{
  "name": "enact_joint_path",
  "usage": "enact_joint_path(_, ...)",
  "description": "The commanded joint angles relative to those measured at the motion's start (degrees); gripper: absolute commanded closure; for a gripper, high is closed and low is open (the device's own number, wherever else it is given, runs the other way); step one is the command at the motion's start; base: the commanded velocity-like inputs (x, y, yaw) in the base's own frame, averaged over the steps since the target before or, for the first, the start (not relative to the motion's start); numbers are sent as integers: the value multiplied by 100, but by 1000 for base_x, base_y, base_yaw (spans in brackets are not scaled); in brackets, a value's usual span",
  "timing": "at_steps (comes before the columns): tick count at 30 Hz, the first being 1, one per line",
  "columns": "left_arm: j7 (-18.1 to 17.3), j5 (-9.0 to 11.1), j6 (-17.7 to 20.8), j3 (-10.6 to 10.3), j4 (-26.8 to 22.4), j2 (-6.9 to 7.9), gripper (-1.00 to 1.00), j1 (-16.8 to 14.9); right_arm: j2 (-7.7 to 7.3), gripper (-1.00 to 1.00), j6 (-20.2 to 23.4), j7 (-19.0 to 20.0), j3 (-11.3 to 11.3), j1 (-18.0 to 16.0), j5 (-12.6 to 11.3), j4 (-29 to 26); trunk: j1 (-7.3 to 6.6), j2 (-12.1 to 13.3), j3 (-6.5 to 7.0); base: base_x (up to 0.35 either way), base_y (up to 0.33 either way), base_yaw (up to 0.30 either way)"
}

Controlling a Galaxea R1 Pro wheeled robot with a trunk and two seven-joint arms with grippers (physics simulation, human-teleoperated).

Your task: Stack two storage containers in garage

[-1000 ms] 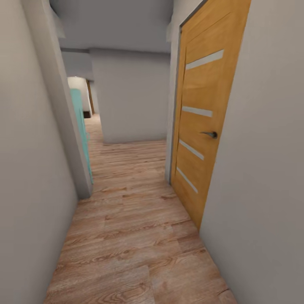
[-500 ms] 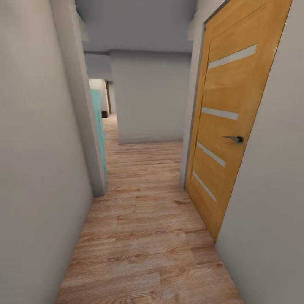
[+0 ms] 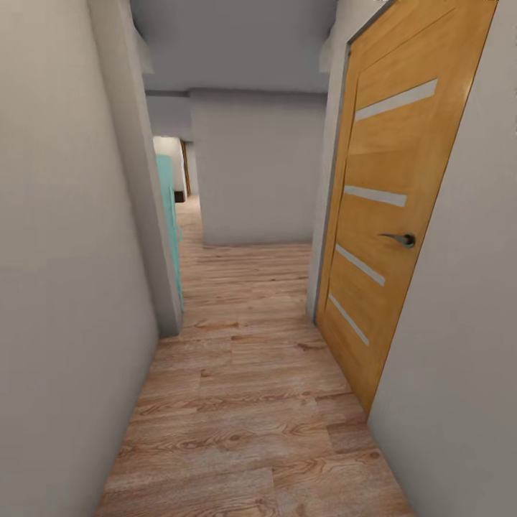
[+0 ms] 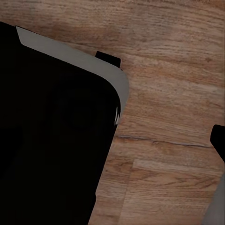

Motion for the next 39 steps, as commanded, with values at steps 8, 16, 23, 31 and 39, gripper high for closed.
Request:
enact_joint_path(8, 0, 50, -12, 3, -1, -4, -100, -1, 2, -100, -36, 24, 47, -6, -60, 19, 0, -3, 6, 0, 0, 0)
enact_joint_path(16, 8, 50, -12, 2, -1, -3, -100, -1, 2, -100, -28, 33, 48, -6, -47, 19, 0, -3, 7, 0, 0, 0)
enact_joint_path(23, 8, 50, -12, 3, -1, -1, -100, -1, 2, -100, -30, 43, 48, -6, -41, 19, 0, -3, 7, 0, 0, 0)
enact_joint_path(31, 8, 50, -12, 4, -1, -4, -100, -1, 2, -100, -28, 36, 48, -6, -49, 19, 0, -3, 8, 0, 0, 28)
enact_joint_path(39, 0, 55, -7, -3, -1, -3, -100, -1, 2, -100, -28, 34, 48, -6, -51, 19, 0, -3, 16, 91, 0, 173)
